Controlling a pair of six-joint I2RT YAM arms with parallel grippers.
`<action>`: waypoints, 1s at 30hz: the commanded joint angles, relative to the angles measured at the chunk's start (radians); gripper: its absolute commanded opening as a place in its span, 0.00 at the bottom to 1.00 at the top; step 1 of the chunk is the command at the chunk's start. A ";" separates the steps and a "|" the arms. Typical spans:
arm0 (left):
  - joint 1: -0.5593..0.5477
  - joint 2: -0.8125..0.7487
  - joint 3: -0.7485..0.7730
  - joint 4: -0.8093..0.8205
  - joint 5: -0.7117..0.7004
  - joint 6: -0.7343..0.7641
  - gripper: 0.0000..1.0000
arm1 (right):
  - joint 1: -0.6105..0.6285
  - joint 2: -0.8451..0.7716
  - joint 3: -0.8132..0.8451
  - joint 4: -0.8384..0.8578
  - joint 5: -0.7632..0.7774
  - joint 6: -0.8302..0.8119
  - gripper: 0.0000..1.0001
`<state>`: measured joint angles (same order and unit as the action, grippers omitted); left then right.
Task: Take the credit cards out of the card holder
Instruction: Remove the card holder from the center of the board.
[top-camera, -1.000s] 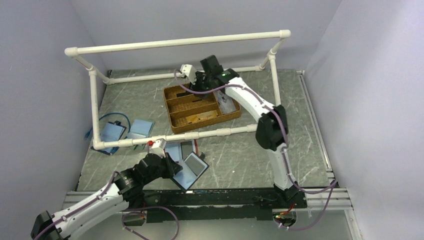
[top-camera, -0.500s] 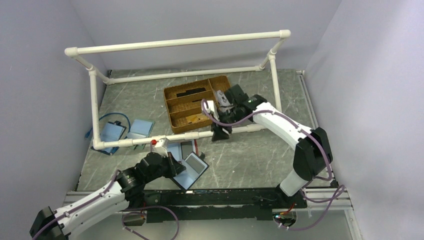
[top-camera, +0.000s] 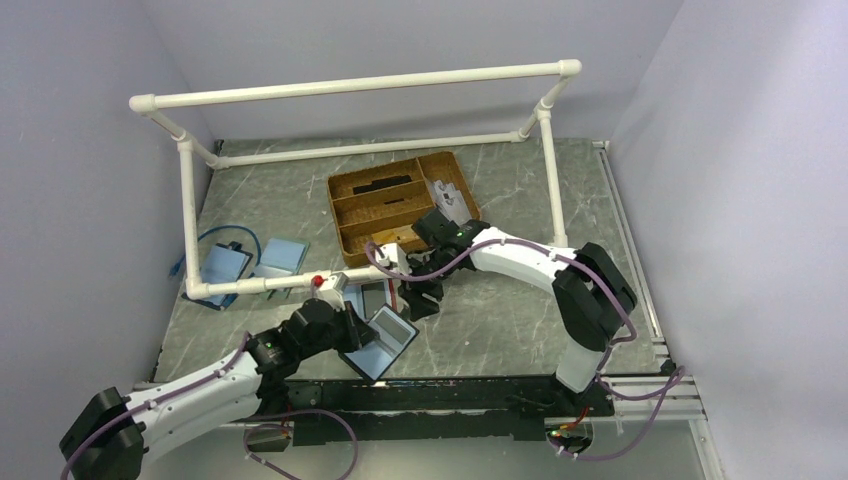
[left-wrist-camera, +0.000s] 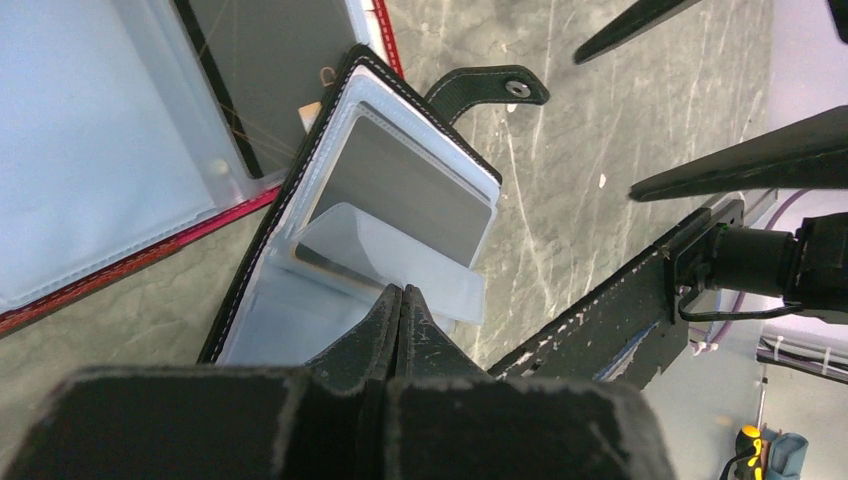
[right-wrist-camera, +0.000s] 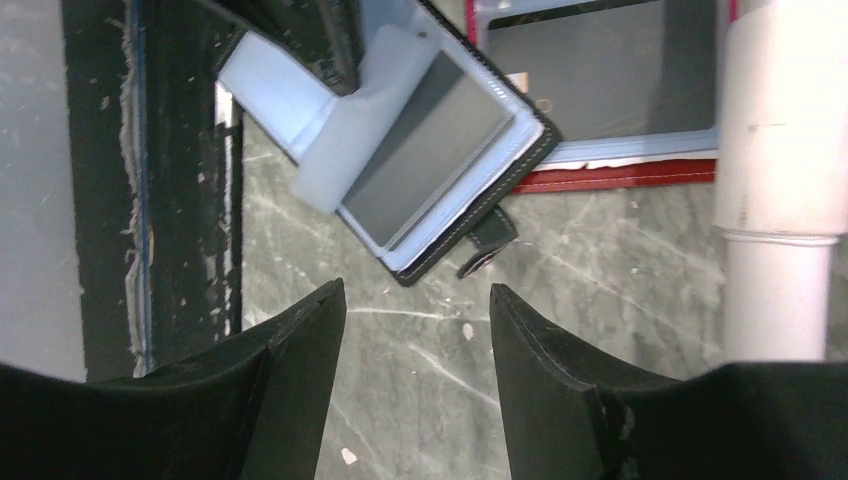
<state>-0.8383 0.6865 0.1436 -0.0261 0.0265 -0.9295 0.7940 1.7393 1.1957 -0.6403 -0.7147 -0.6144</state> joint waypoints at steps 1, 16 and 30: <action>0.002 -0.002 0.040 0.079 0.031 0.010 0.00 | 0.013 0.006 0.005 0.108 0.095 0.086 0.58; 0.002 -0.085 0.013 0.041 0.009 0.000 0.00 | 0.082 0.079 0.061 0.075 0.219 0.086 0.04; 0.002 -0.123 0.046 -0.062 -0.021 -0.003 0.26 | -0.035 -0.063 0.061 -0.124 0.249 -0.133 0.00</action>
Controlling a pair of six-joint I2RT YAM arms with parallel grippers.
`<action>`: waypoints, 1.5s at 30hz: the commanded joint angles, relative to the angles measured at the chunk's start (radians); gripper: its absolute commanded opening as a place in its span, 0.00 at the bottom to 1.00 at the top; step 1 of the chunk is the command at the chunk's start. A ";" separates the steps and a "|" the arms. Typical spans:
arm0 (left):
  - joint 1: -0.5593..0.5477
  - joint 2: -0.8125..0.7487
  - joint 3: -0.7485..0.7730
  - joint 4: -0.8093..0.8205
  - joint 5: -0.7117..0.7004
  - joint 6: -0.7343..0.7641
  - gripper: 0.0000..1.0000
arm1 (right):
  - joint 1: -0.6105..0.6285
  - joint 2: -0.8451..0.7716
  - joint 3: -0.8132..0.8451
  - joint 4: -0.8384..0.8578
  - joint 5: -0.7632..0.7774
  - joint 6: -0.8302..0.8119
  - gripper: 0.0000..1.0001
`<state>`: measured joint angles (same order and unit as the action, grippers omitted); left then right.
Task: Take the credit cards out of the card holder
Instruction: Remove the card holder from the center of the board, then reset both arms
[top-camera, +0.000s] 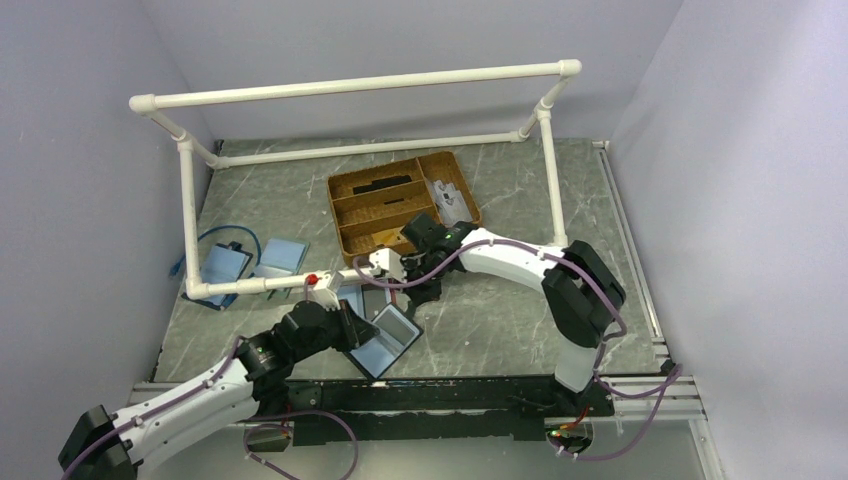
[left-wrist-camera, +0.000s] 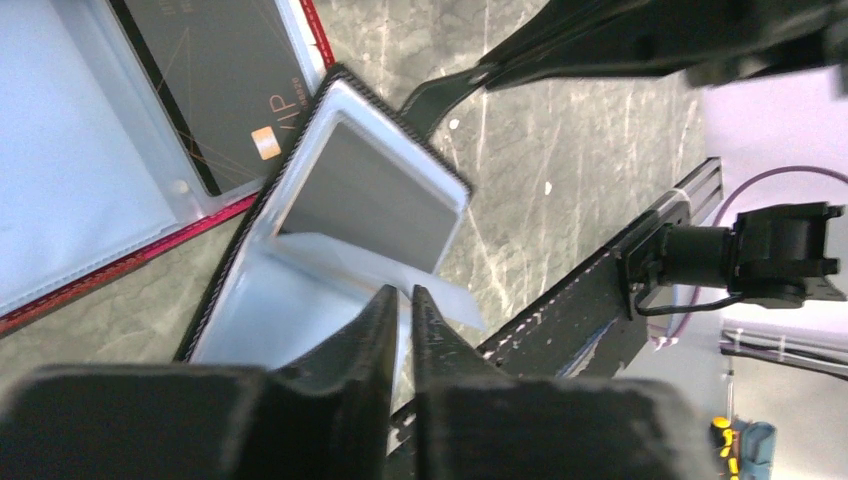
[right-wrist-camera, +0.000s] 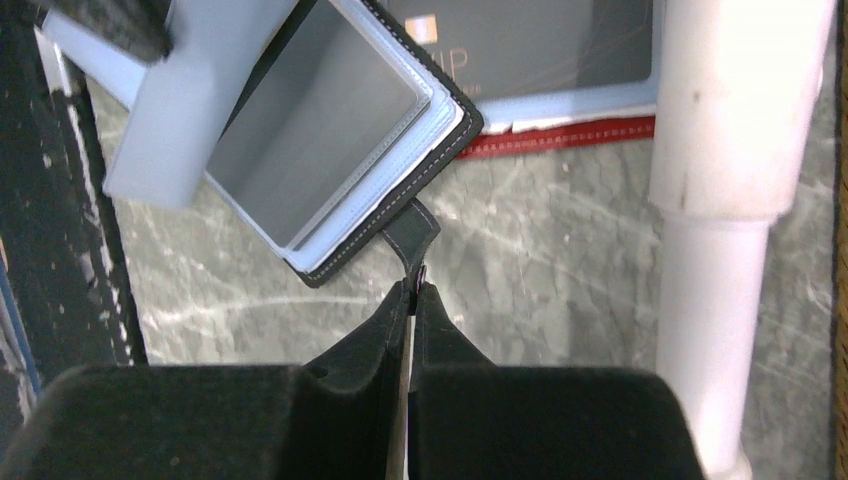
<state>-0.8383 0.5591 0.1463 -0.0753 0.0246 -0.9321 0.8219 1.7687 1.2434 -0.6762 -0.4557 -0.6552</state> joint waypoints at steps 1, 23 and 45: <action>0.003 0.011 0.045 -0.012 -0.020 -0.001 0.29 | -0.079 -0.110 0.001 -0.097 -0.006 -0.104 0.00; 0.003 0.086 0.077 0.081 -0.044 -0.024 0.72 | -0.258 -0.339 -0.281 -0.149 -0.016 -0.125 0.00; 0.026 -0.008 0.363 -0.274 -0.178 0.306 0.99 | -0.733 -0.664 -0.210 -0.132 -0.303 -0.041 0.41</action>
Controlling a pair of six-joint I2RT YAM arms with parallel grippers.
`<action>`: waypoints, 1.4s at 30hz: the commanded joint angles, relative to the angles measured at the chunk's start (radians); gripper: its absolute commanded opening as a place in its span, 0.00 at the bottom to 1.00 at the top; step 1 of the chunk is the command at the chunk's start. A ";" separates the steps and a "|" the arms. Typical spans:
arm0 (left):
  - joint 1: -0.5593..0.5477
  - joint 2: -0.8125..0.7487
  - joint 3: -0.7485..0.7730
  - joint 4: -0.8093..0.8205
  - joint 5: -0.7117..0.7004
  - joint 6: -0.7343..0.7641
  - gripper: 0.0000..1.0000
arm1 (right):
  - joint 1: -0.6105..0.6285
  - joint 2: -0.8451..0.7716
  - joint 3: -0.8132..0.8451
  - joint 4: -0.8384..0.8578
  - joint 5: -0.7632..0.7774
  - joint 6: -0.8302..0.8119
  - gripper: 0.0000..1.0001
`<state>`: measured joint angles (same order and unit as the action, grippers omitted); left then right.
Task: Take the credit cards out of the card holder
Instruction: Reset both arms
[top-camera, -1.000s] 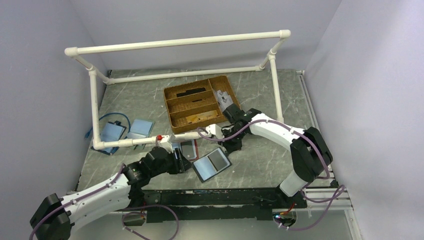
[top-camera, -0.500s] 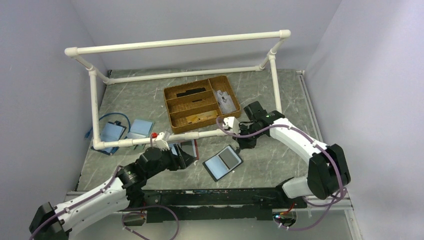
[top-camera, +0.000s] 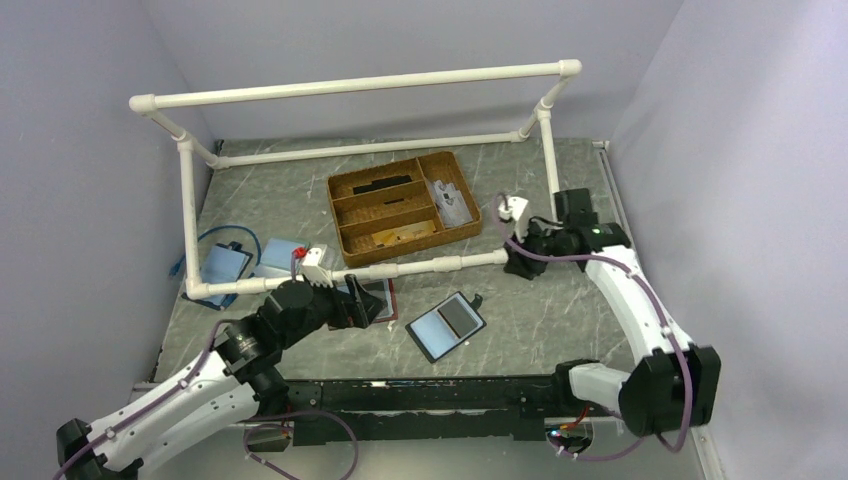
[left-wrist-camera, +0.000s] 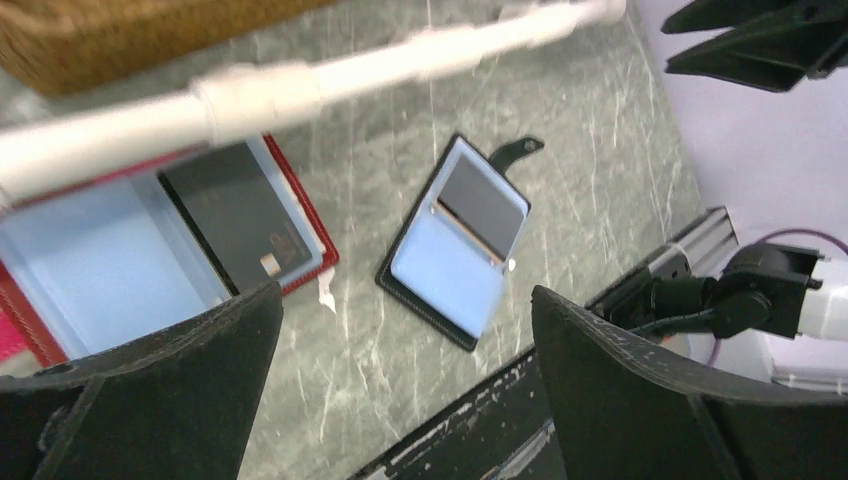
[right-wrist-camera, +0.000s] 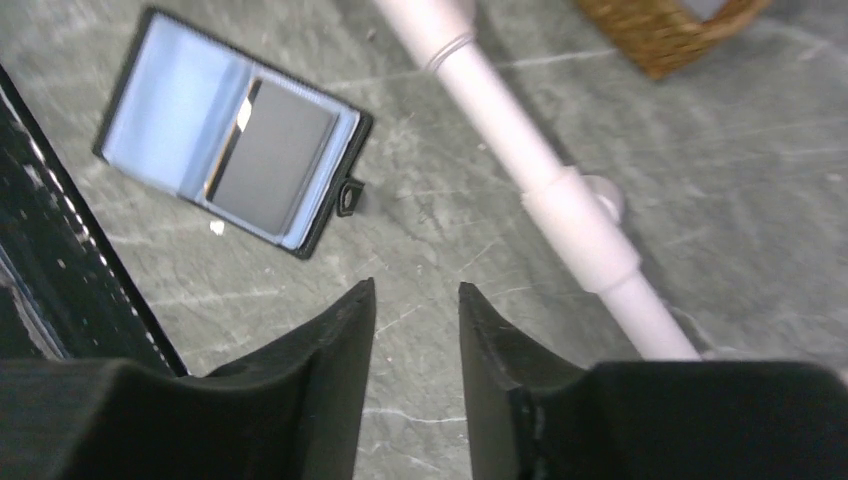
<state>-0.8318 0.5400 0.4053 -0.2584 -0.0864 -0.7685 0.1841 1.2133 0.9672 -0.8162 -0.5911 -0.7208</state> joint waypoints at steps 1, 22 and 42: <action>0.028 0.016 0.128 -0.108 -0.073 0.161 0.99 | -0.135 -0.128 0.072 0.017 -0.192 0.038 0.44; 0.568 0.352 0.481 -0.134 0.343 0.414 0.99 | -0.579 -0.116 0.080 0.446 -0.570 0.675 1.00; 0.706 0.419 0.487 -0.115 0.419 0.451 1.00 | -0.687 -0.184 -0.058 0.632 -0.587 0.884 1.00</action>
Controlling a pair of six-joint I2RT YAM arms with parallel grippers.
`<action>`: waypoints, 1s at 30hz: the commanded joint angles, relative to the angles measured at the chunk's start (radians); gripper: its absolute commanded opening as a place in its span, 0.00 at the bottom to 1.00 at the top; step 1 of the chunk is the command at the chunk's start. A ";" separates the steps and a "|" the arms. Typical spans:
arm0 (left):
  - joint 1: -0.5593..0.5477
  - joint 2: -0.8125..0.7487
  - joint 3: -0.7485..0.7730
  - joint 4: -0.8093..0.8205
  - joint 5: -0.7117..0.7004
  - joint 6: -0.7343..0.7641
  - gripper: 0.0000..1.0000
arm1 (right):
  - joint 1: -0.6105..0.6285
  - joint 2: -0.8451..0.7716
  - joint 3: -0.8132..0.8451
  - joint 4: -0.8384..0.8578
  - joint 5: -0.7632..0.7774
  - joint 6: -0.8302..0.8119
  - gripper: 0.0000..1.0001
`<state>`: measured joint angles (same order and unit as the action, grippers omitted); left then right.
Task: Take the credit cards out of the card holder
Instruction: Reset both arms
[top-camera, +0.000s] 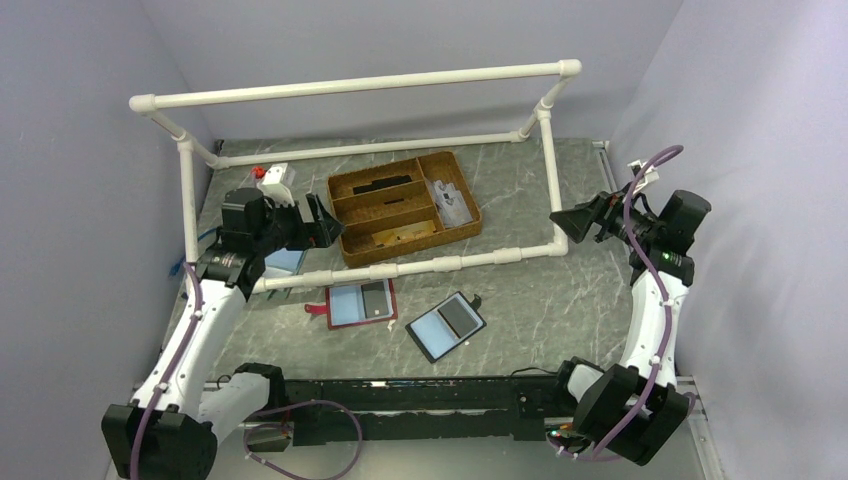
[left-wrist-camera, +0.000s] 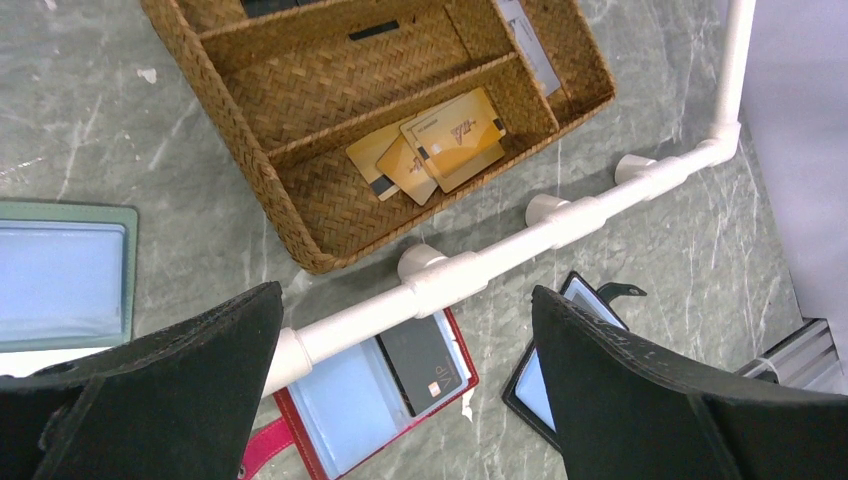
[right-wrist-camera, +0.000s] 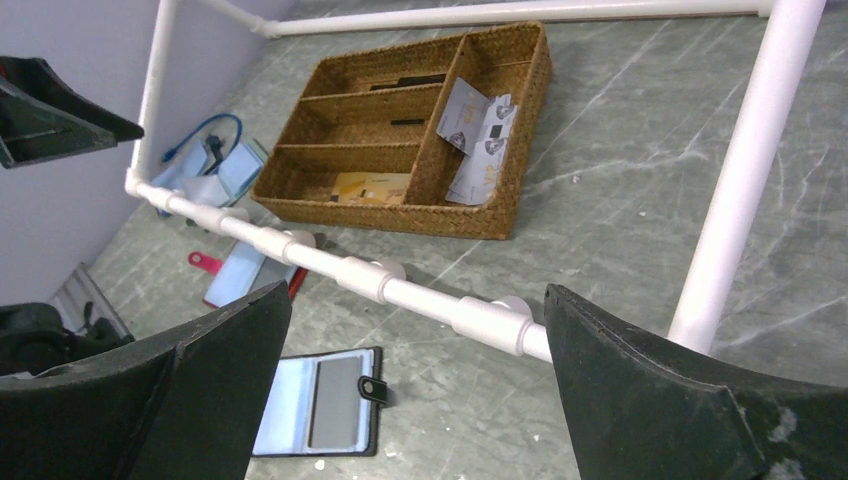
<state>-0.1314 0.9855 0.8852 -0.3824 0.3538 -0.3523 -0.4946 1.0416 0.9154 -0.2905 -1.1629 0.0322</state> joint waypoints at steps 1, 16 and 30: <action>0.006 -0.033 0.006 0.010 -0.021 0.035 0.99 | -0.010 -0.012 -0.008 0.116 -0.015 0.148 1.00; 0.006 -0.077 -0.017 0.021 -0.038 0.026 1.00 | -0.013 0.012 0.004 0.138 0.016 0.211 1.00; 0.019 -0.108 -0.025 0.022 -0.009 0.026 0.99 | -0.013 0.030 -0.018 0.221 -0.023 0.313 1.00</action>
<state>-0.1188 0.9001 0.8673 -0.3836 0.3241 -0.3527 -0.5026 1.0714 0.9024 -0.1432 -1.1599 0.2943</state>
